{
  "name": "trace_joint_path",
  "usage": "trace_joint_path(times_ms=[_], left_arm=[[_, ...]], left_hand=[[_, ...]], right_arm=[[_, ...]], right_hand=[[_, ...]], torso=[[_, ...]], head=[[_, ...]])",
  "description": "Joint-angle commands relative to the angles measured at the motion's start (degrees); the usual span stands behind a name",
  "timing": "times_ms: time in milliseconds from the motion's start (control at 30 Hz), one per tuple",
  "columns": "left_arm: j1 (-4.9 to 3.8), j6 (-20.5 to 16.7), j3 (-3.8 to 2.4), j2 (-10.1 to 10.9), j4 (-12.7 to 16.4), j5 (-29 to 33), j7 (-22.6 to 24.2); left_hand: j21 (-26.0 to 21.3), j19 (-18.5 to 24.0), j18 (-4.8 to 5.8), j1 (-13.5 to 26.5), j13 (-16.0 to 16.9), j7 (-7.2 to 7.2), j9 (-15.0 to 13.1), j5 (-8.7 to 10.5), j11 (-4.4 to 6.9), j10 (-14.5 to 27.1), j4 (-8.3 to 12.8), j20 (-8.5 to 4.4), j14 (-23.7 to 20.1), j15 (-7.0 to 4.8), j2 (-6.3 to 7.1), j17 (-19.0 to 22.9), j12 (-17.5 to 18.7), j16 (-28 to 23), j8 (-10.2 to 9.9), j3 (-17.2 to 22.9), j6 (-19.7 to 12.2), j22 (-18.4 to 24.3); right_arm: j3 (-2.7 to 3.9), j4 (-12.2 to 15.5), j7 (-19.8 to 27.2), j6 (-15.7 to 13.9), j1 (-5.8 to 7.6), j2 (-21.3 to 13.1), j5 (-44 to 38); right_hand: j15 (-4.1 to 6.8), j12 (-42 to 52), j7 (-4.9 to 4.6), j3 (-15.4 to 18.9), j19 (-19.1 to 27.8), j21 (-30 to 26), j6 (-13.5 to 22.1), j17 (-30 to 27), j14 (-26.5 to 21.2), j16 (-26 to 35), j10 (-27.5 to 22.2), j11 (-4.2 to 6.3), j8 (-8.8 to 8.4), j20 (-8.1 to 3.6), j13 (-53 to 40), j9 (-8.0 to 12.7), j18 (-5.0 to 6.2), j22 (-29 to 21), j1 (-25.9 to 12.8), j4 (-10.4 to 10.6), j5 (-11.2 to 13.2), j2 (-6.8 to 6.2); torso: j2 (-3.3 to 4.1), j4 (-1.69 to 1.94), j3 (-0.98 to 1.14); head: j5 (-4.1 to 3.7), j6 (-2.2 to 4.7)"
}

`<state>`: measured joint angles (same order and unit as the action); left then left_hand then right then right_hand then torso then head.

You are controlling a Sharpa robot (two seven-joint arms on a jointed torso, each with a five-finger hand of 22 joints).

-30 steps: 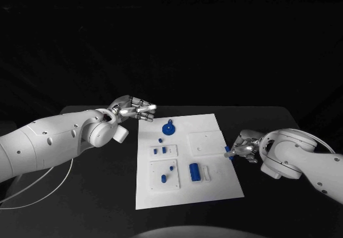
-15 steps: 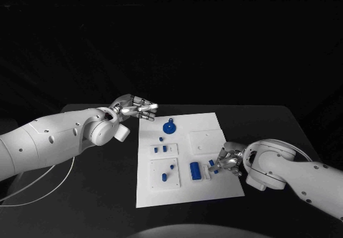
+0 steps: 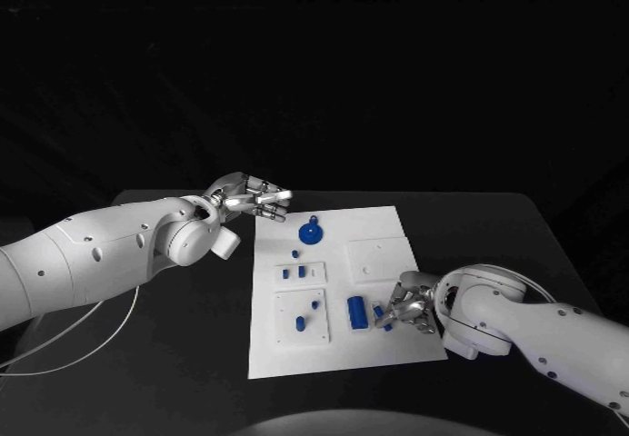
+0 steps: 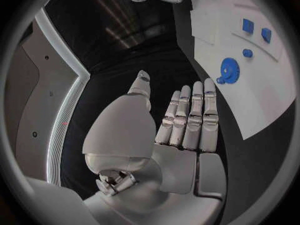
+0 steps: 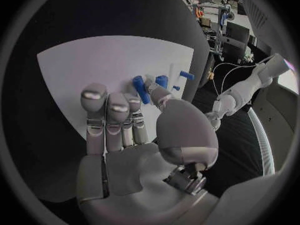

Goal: Assemble the parts on the task board

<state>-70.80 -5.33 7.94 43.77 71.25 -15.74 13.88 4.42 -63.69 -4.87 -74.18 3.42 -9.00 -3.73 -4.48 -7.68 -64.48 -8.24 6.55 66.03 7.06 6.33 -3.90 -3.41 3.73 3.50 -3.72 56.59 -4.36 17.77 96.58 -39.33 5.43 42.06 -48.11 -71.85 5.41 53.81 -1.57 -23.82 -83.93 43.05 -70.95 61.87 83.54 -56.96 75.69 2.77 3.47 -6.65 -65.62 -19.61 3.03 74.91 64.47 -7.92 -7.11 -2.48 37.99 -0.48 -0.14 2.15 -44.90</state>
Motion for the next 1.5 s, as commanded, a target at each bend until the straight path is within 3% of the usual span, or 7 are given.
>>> trace_joint_path(times_ms=[33, 333, 467, 667, 733, 933, 1500], left_arm=[[-0.04, 1.0, -0.02, -0.1, 0.1, -0.2, 0.0], [-0.04, 1.0, 0.0, -0.1, 0.1, -0.2, -0.2], [-0.04, 1.1, 0.01, -0.1, 0.1, -0.2, -0.3], [-0.04, 1.1, 0.02, -0.1, 0.1, -0.2, -0.4], [-0.04, 1.1, 0.02, -0.1, 0.1, -0.2, -0.5], [-0.04, 1.2, 0.03, -0.1, 0.1, -0.3, -0.6], [-0.04, 1.3, 0.08, 0.0, -0.1, -0.5, -1.0]], left_hand=[[0.0, 0.0, 0.03, -0.1, 0.1, -0.04, -0.1, 0.33, -0.09, 0.2, -0.3, -0.12, 0.2, 0.11, 0.09, 0.0, -0.1, -0.2, 0.2, 0.1, -0.4, 0.0], [0.0, 0.0, 0.03, -0.1, 0.1, -0.04, -0.1, 0.36, -0.09, 0.2, -0.6, -0.12, 0.1, 0.11, 0.11, 0.0, -0.1, -0.2, 0.2, 0.1, -0.5, 0.0], [0.0, 0.0, 0.04, -0.1, 0.1, -0.05, -0.1, 0.37, -0.1, 0.2, -0.6, -0.11, 0.1, 0.12, 0.16, 0.0, -0.1, -0.2, 0.2, 0.1, -0.5, 0.0], [0.0, 0.0, 0.04, -0.1, 0.1, -0.05, -0.1, 0.37, -0.1, 0.2, -0.6, -0.11, 0.1, 0.12, 0.16, 0.0, -0.1, -0.2, 0.2, 0.1, -0.5, 0.0], [0.0, 0.0, 0.04, -0.1, 0.1, -0.05, -0.1, 0.37, -0.1, 0.2, -0.6, -0.11, 0.1, 0.12, 0.16, 0.0, -0.1, -0.2, 0.2, 0.1, -0.5, 0.0], [0.0, 0.0, 0.04, -0.1, 0.1, -0.05, -0.1, 0.37, -0.1, 0.2, -0.6, -0.11, 0.1, 0.12, 0.16, 0.0, -0.1, -0.2, 0.2, 0.1, -0.5, 0.0], [0.0, 0.0, 0.04, -0.1, 0.1, -0.05, -0.1, 0.37, -0.1, 0.2, -0.6, -0.11, 0.1, 0.12, 0.16, 0.0, -0.1, -0.2, 0.2, 0.1, -0.5, 0.0]], right_arm=[[-0.18, 0.0, 0.6, 0.5, -0.13, 0.4, 0.4], [-0.23, -0.3, 0.6, 0.5, -0.14, 0.6, 0.3], [-0.23, -0.4, 0.8, 0.4, -0.14, 0.7, 0.4], [-0.23, -0.3, 1.2, 0.2, -0.13, 0.7, 0.7], [-0.23, -0.3, 1.4, 0.0, -0.13, 0.7, 0.7], [-0.23, -0.2, 1.7, -0.2, -0.14, 0.7, 0.9], [-0.22, 0.4, 3.3, -0.1, -0.15, 0.0, 0.9]], right_hand=[[-0.03, 0.2, 0.23, -3.3, -3.1, -0.3, -0.3, -0.1, 0.0, -0.2, 0.7, 0.26, 0.21, -0.03, 0.0, 0.1, -0.33, 4.8, 0.0, -3.6, -0.1, 0.72], [0.02, 0.2, 0.48, -2.4, -3.1, -0.3, -0.4, -0.1, 0.0, -0.3, 0.7, 0.36, 0.19, -0.07, -0.1, 0.5, -0.34, 4.8, -0.5, -2.8, -0.1, 0.54], [0.09, 0.4, 0.81, 1.1, -3.1, -0.3, -0.8, -0.1, 0.0, -0.3, 0.7, 0.43, 0.15, -0.15, -0.2, 1.4, -0.41, 4.8, -2.0, -0.4, -1.4, -0.55], [0.02, 0.4, 0.59, 6.9, -3.1, -0.3, -1.5, 0.0, 0.0, -0.5, 0.8, 0.29, 0.16, -0.15, -0.2, 3.4, -0.4, 4.8, -3.0, 6.7, 1.3, -3.49], [-0.01, 0.3, 0.42, 8.8, -3.1, -0.3, -1.8, 0.1, 0.1, -0.4, 0.8, 0.23, 0.18, -0.09, -0.1, 4.0, -0.32, 4.8, -1.2, 11.9, 1.8, -4.92], [-0.04, 0.3, 0.33, 12.2, -3.2, -0.2, -1.9, 0.1, 0.0, -0.4, 0.9, 0.11, 0.18, -0.06, -0.1, 4.4, -0.26, 4.8, -0.1, 15.9, 1.0, -5.64], [-0.01, 0.2, 0.33, 14.9, -3.1, -0.4, -1.9, 0.0, 0.0, -0.2, 0.8, 0.06, 0.18, -0.08, 0.0, 4.4, -0.18, 4.8, 1.1, 15.4, 0.2, -6.05]], torso=[[-0.02, 0.05, -0.05], [-0.01, 0.02, -0.04], [0.0, 0.01, -0.03], [-0.02, -0.02, -0.02], [-0.02, -0.02, -0.02], [-0.02, -0.02, -0.03], [0.01, -0.01, 0.0]], head=[[-0.01, 0.02], [0.18, -0.05], [0.29, -0.05], [0.41, -0.07], [0.41, -0.07], [0.42, -0.03], [0.65, -0.06]])
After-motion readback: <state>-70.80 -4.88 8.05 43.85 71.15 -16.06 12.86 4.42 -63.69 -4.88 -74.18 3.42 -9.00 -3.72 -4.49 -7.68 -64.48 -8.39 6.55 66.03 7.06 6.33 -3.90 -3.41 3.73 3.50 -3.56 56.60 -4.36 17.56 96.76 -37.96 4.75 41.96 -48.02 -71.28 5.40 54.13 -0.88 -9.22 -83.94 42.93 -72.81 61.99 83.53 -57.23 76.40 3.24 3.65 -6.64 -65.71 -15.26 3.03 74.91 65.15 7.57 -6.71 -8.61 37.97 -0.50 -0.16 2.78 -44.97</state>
